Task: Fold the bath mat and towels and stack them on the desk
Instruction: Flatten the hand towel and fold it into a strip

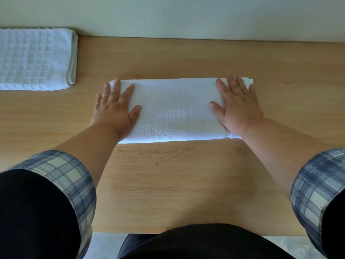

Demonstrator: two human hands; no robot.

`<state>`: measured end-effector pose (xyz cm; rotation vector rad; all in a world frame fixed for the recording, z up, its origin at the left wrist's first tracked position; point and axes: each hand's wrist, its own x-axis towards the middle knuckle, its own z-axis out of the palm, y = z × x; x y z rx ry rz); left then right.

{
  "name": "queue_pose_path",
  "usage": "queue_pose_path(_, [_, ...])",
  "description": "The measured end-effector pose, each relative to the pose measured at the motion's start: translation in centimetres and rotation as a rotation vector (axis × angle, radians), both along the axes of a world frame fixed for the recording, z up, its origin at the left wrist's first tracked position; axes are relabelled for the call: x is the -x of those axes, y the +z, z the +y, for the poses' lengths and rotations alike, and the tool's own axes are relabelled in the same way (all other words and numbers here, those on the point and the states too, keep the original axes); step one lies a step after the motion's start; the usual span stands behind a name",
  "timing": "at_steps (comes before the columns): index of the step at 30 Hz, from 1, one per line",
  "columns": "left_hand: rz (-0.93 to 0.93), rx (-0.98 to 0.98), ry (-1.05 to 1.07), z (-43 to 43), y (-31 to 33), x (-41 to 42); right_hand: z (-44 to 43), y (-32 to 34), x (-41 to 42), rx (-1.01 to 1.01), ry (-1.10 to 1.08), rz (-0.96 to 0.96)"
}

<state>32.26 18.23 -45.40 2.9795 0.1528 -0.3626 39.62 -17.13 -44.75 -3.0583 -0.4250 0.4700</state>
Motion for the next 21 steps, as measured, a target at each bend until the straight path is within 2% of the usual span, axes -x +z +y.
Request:
queue_pose_path(4, [0.049, -0.076, -0.049, 0.2, 0.6, -0.3, 0.1, 0.9, 0.5, -0.036, -0.043, 0.004])
queue_pose_path(6, [-0.001, -0.109, -0.092, -0.6, 1.5, 0.1, 0.9, 1.9, 1.7, -0.140, -0.113, -0.051])
queue_pose_path(8, [-0.040, -0.031, -0.248, -1.8, 2.2, 1.6, 1.7, 3.0, 4.2, -0.273, -0.137, -0.118])
queue_pose_path(10, [0.008, 0.023, -0.431, -2.6, 2.2, 4.0, 1.3, 3.3, 7.4, -0.335, -0.167, -0.155])
queue_pose_path(12, [0.063, -0.006, -0.483, -2.7, 1.5, 5.7, 0.0, 3.5, 10.1, -0.351, -0.323, -0.175])
queue_pose_path(15, [0.064, -0.037, -0.465, -2.3, 0.4, 6.3, -1.7, 3.5, 12.6, -0.305, -0.481, -0.195])
queue_pose_path(18, [0.039, -0.029, -0.470, -2.3, -0.3, 6.2, -2.6, 2.9, 13.0, -0.165, -0.445, -0.156])
queue_pose_path(21, [0.030, -0.006, -0.444, -2.2, -0.7, 6.0, -3.6, 2.5, 11.7, -0.063, -0.394, -0.218])
